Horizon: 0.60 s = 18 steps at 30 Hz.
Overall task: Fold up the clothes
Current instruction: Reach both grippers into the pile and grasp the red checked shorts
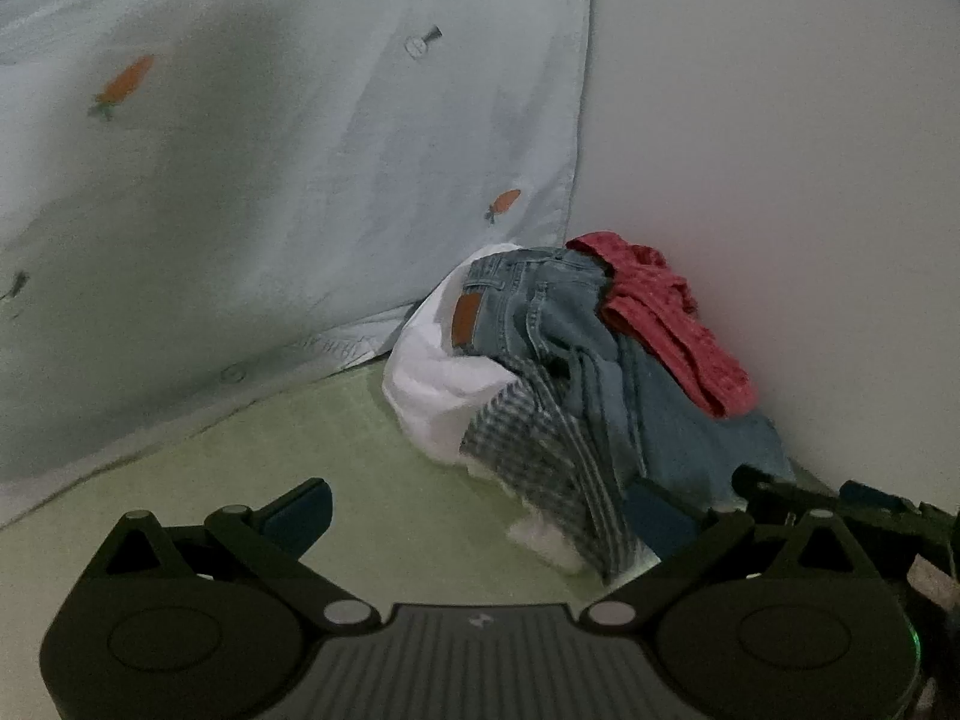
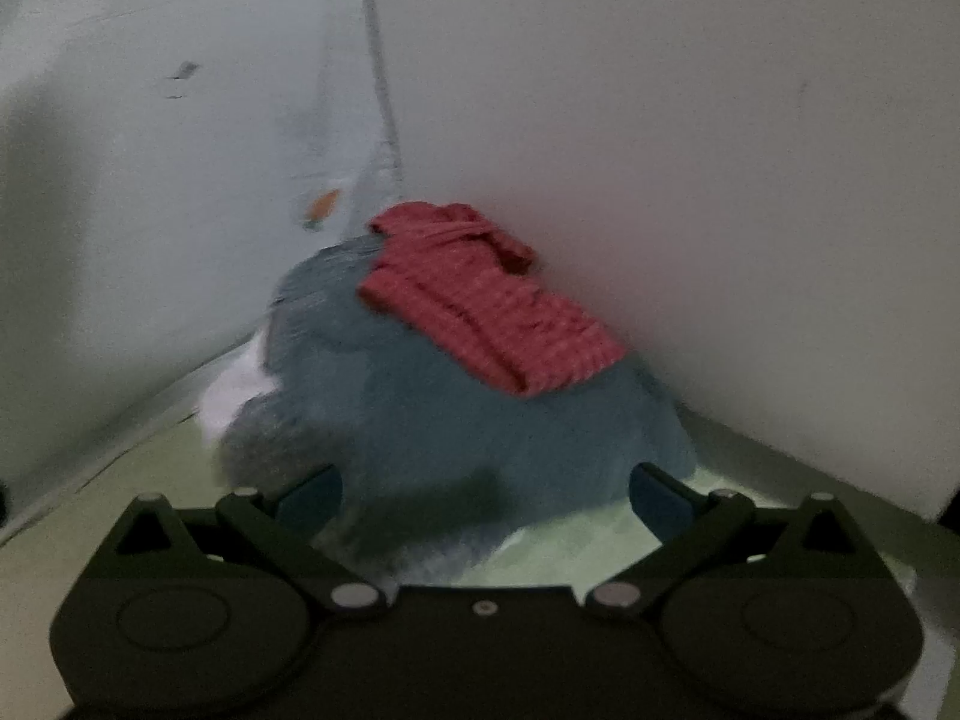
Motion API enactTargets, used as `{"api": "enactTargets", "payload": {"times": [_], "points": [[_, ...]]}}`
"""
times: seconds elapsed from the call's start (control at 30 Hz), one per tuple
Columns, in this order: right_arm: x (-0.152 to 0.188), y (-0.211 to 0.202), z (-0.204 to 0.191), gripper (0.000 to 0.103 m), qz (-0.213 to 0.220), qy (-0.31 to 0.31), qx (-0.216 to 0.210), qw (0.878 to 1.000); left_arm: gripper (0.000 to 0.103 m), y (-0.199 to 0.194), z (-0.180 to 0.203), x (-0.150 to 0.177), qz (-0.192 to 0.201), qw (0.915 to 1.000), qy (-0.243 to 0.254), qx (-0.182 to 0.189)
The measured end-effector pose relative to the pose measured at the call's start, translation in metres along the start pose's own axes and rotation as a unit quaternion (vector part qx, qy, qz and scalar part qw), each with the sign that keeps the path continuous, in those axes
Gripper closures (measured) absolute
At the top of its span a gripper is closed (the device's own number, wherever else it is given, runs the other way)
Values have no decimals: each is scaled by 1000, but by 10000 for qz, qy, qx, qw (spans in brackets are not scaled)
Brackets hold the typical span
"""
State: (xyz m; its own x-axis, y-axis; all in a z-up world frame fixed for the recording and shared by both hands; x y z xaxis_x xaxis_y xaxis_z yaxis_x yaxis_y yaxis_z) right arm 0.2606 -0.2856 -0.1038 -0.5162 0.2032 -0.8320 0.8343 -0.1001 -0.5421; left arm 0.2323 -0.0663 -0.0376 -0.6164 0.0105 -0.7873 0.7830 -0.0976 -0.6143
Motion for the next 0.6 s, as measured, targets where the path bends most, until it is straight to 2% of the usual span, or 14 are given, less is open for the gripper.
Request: {"api": "enactTargets", "payload": {"times": [0.13, 0.27, 0.4, 0.5, 0.57, 0.6], "points": [[-16, 61, 10, 3, -40, 275, 213, 9994, 0, 55, 3, -25, -224, 9997, -24, 101], [-26, 110, 13, 17, -45, 388, 478, 9981, 2, 109, 9, -47, -379, 9989, -73, 254], [-30, 140, 19, 32, -54, 601, 495, 9969, 9, 152, 22, -62, -435, 9974, -115, 562], [-32, 152, 23, 38, -6, 759, 465, 9960, 23, 181, 36, -72, -465, 9949, -202, 868], [-33, 156, 22, 53, 37, 764, 470, 9960, 32, 199, 47, -80, -475, 9921, -298, 1126], [-32, 157, 22, 57, 28, 730, 461, 9963, 37, 207, 54, -85, -468, 9902, -326, 1277]]}}
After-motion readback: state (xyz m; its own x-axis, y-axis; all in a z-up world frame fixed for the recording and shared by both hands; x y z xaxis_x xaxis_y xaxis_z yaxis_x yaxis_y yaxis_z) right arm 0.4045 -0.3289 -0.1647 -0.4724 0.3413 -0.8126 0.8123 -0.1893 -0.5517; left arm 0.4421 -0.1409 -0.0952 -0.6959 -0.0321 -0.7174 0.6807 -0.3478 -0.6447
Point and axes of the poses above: each gripper's, at about its wrist camera, not at the fingertips, and y roughly the way its jaws point, z to its right, x to its underside, the point moved 6 cm from there along y, roughly the way its jaws point, and after that the axes turned 1 degree about x, right-handed, at the moved point
